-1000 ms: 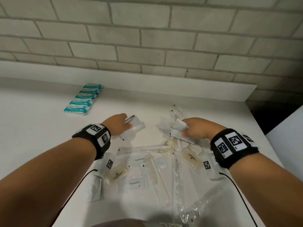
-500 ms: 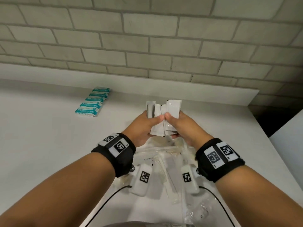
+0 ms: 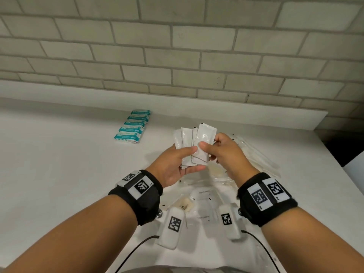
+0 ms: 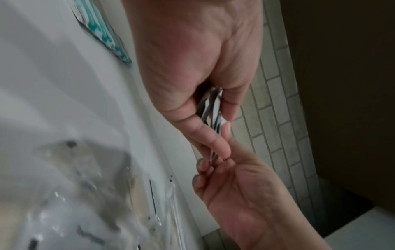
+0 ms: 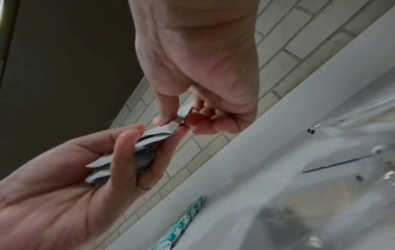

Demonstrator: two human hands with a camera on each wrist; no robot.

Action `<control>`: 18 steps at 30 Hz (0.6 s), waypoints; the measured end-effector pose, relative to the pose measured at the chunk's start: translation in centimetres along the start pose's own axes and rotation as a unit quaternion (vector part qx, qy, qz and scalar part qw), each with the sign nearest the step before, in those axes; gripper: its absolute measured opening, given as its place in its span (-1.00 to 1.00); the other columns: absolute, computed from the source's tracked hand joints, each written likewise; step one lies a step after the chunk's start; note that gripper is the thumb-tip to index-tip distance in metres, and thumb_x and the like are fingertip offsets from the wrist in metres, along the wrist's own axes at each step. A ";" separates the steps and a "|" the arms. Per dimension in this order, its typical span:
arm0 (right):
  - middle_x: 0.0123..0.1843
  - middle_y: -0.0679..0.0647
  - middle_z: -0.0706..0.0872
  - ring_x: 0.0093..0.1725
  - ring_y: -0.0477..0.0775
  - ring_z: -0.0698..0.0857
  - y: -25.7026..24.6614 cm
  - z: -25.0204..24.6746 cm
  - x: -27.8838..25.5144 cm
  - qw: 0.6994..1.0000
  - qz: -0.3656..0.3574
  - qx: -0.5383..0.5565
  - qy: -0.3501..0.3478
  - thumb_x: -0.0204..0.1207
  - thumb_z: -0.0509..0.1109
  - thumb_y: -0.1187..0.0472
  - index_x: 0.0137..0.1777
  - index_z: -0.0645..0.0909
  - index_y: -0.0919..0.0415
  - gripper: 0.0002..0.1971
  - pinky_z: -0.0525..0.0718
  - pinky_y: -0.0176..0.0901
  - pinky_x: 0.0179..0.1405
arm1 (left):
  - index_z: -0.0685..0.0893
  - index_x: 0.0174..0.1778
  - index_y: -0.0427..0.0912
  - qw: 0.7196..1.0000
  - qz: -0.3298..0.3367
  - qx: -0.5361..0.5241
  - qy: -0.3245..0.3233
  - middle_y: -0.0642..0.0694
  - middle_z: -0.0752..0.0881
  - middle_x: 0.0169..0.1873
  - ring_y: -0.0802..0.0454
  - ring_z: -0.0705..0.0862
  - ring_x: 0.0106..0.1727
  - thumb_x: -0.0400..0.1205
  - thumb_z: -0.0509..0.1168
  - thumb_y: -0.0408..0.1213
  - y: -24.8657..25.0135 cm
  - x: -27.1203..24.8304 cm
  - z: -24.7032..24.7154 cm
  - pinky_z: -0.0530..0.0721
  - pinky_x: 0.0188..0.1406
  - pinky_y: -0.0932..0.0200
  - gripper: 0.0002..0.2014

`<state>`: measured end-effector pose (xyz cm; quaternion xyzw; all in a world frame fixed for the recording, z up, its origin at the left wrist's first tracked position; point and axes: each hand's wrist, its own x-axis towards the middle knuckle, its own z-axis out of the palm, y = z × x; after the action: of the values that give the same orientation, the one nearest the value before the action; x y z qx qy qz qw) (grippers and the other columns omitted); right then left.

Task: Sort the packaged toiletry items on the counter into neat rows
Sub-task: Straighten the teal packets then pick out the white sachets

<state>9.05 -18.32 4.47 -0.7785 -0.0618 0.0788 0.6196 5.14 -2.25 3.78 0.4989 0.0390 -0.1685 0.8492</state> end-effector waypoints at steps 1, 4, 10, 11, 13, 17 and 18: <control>-0.19 0.11 0.70 -0.30 -0.04 0.63 0.1 0.2 0.2 1.000 -0.001 -0.006 0.008 0.42 0.57 0.12 0.01 0.56 0.25 -0.68 0.58 -0.35 -0.39 | 0.62 0.33 -0.24 1.000 0.000 0.004 0.007 -0.20 0.81 0.01 -0.08 0.82 -0.04 0.66 0.27 -0.41 0.3 -0.4 -0.5 0.82 -0.05 0.05 -0.69; -0.13 0.19 0.68 -0.19 -0.01 0.65 -0.3 0.7 0.5 0.994 -0.069 0.002 0.083 0.39 0.57 0.31 -0.19 0.55 0.19 -0.79 0.61 -0.19 -0.16 | 0.59 0.31 -0.31 0.999 -0.007 -0.011 0.030 -0.30 0.79 0.07 -0.18 0.81 0.04 0.67 0.22 -0.45 0.9 -1.1 -2.1 0.83 -0.18 0.12 -0.71; 0.42 -0.19 0.50 0.50 -0.14 0.41 -0.6 2.8 0.5 0.980 -0.185 -0.062 0.028 0.39 0.36 0.60 -0.49 0.67 -0.05 -0.51 0.39 -0.22 0.44 | 0.72 0.15 -0.19 0.999 0.000 -0.039 0.017 -0.22 0.79 0.10 -0.13 0.78 0.09 0.64 0.30 -0.34 2.3 -2.0 -3.8 0.82 -0.11 0.10 -0.80; 0.46 -0.17 0.48 0.50 -0.17 0.41 -0.4 3.2 0.6 0.982 -0.178 -0.061 0.018 0.43 0.35 0.59 -0.47 0.70 -0.04 -0.52 0.40 -0.25 0.44 | 0.72 0.14 -0.15 1.000 0.007 -0.019 0.014 -0.20 0.80 0.09 -0.12 0.78 0.09 0.62 0.32 -0.37 2.5 -2.0 -4.0 0.82 -0.11 0.12 -0.80; 0.47 -0.08 0.50 0.46 -0.19 0.47 -0.4 3.7 0.5 0.984 -0.170 -0.054 0.017 0.53 0.28 0.56 -0.36 0.73 0.00 -0.54 0.42 -0.34 0.41 | 0.70 0.12 -0.10 0.999 0.020 0.017 0.028 -0.15 0.82 0.05 -0.11 0.78 0.06 0.59 0.33 -0.48 2.6 -1.8 -4.5 0.82 -0.15 0.15 -0.75; 0.11 -0.04 0.71 0.11 0.00 0.71 -1.0 3.7 0.7 0.989 -0.124 0.006 0.074 0.61 0.31 0.37 0.03 0.61 -0.03 -0.77 0.65 -0.02 0.20 | 0.67 0.06 -0.06 0.997 0.040 0.044 0.048 -0.11 0.82 -0.03 -0.08 0.80 -0.04 0.60 0.30 -0.55 2.9 -1.6 -5.3 0.81 -0.26 0.20 -0.72; -0.04 -0.02 0.73 -0.06 0.03 0.74 -1.3 3.6 0.8 0.994 -0.093 0.042 0.050 0.59 0.38 0.31 0.14 0.55 0.01 -0.78 0.70 0.03 0.03 | 0.67 0.07 -0.06 0.997 0.044 0.044 0.048 -0.11 0.82 -0.03 -0.07 0.81 -0.05 0.61 0.30 -0.55 2.9 -1.5 -5.4 0.81 -0.27 0.21 -0.72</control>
<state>9.13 -14.39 4.89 -0.7457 -0.0995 -0.0159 0.6586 5.18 4.03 3.85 0.5442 0.0505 -0.1084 0.8304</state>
